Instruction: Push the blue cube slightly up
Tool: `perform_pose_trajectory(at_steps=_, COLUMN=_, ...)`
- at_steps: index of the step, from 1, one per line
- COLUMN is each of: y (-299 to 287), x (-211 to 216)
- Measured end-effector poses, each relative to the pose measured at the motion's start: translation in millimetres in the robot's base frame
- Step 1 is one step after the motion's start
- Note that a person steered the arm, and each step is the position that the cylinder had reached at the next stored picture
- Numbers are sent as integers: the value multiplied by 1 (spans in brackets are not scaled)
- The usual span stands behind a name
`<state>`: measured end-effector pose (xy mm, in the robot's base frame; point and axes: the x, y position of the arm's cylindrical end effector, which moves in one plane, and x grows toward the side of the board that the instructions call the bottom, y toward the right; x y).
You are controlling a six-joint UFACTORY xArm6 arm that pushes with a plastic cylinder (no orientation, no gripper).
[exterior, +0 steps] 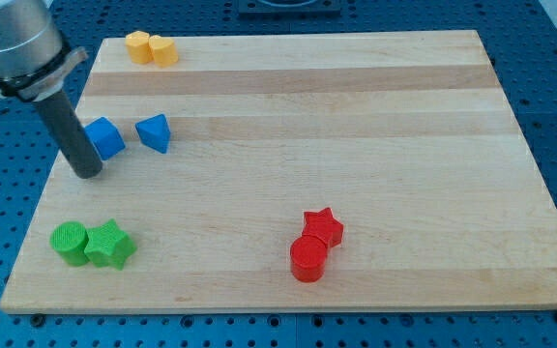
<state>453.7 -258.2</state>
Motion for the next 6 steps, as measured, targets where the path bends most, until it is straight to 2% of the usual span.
perform_pose_trajectory(at_steps=6, y=3, x=-23)
